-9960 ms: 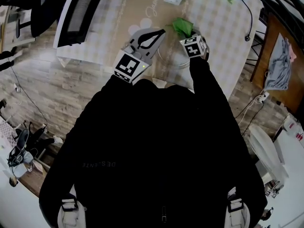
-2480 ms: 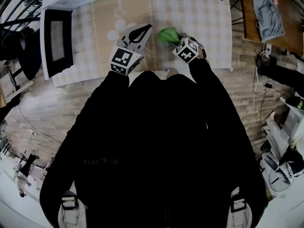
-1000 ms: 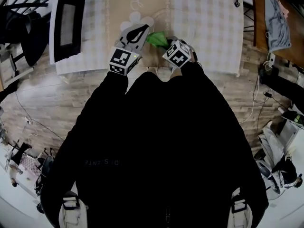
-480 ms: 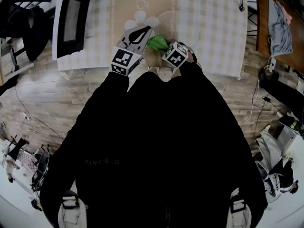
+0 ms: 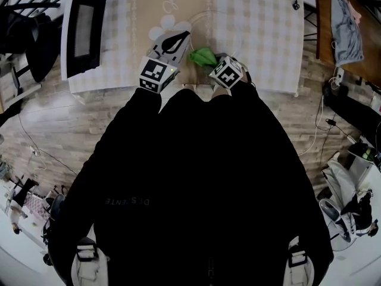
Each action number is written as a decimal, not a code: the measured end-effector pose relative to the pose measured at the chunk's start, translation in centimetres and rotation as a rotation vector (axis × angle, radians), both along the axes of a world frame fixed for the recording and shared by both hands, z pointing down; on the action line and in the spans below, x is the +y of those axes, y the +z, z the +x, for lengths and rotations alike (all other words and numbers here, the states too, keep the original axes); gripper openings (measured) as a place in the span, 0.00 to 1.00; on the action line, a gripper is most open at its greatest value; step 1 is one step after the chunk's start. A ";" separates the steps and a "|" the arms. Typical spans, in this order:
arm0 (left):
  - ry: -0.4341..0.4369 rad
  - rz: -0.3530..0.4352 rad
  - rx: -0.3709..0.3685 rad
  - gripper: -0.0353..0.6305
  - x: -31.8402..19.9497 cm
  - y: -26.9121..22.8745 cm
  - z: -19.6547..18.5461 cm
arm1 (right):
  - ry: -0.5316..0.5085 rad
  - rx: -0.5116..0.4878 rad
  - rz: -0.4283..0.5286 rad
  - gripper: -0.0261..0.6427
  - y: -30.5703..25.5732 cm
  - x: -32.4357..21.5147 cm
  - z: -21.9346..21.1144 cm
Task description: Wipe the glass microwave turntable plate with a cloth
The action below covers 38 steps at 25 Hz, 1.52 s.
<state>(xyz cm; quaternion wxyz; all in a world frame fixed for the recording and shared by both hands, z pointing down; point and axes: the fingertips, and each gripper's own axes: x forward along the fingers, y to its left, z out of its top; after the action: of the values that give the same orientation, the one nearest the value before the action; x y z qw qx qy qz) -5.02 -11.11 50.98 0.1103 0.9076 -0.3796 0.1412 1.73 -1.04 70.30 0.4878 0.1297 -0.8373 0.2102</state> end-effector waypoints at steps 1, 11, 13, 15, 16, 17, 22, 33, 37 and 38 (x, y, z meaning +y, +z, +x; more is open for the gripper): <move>0.006 0.000 -0.001 0.09 0.0 0.0 0.3 | 0.006 0.000 -0.003 0.17 0.0 0.0 0.4; 0.063 -0.001 -0.009 0.09 -0.4 0.0 3.7 | 0.117 -0.007 -0.049 0.17 0.1 0.0 5.4; 0.073 0.000 -0.010 0.09 -0.4 0.0 4.3 | 0.145 -0.003 -0.050 0.17 0.0 -0.1 6.8; 0.082 0.001 -0.011 0.09 -0.4 -0.1 4.9 | 0.170 0.003 -0.054 0.17 0.0 -0.2 8.2; 0.086 0.001 -0.012 0.09 -0.5 -0.1 5.2 | 0.180 0.008 -0.055 0.17 0.1 -0.2 8.9; 0.089 0.001 -0.012 0.09 -0.5 -0.1 5.4 | 0.190 0.014 -0.057 0.17 0.1 -0.1 9.7; 0.098 0.006 -0.013 0.09 -0.7 -0.4 6.3 | 0.283 0.018 -0.071 0.17 0.1 0.0 13.4; 0.068 0.026 -0.018 0.09 -0.7 -2.2 6.6 | 0.502 -0.159 -0.035 0.17 -3.5 -3.6 17.2; 0.030 0.045 -0.012 0.09 -0.8 -3.3 5.6 | 0.496 -0.309 0.041 0.17 -7.5 -6.0 15.0; 0.023 0.046 -0.006 0.09 -0.8 -3.6 5.5 | 0.494 -0.354 0.067 0.17 -8.7 -6.7 14.4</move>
<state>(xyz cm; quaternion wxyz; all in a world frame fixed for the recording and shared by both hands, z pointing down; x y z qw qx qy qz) 0.47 -11.92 47.42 0.0866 0.9139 -0.3725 0.1364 16.15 -7.70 61.60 0.2640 0.3066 -0.8588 0.3142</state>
